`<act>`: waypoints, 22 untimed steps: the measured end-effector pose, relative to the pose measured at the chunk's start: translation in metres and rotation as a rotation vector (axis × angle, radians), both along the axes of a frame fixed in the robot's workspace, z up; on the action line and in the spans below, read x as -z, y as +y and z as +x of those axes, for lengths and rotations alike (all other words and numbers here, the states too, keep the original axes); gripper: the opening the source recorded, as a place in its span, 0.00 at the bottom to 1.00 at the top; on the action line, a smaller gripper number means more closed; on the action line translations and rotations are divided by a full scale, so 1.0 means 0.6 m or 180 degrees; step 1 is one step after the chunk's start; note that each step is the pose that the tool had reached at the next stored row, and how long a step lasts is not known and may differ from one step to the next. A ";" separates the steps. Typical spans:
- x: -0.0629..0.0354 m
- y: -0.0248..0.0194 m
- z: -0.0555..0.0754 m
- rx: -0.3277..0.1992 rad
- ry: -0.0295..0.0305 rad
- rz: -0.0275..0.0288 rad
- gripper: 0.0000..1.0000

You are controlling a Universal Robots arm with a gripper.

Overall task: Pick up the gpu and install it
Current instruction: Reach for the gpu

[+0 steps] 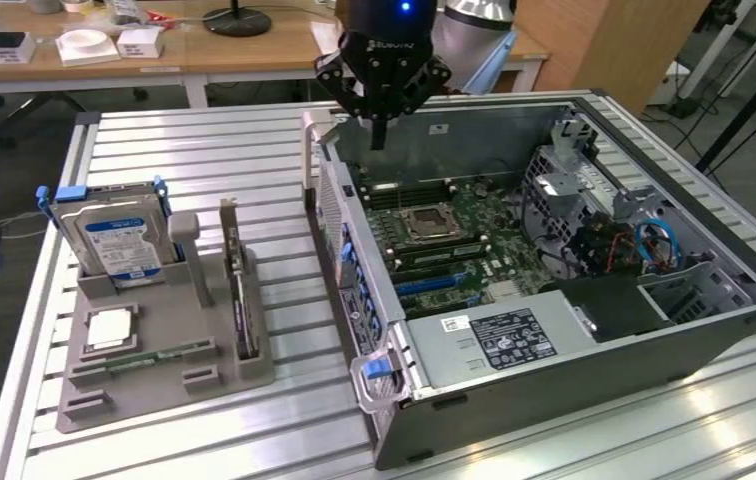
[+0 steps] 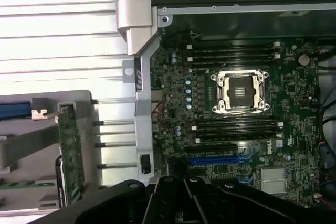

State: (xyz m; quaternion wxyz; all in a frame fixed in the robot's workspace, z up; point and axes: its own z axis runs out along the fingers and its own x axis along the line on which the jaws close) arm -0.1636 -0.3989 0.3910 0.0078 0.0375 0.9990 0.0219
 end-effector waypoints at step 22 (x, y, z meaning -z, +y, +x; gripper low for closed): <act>0.005 0.0000 -0.047 0.0000 0.0000 0.0000 0.11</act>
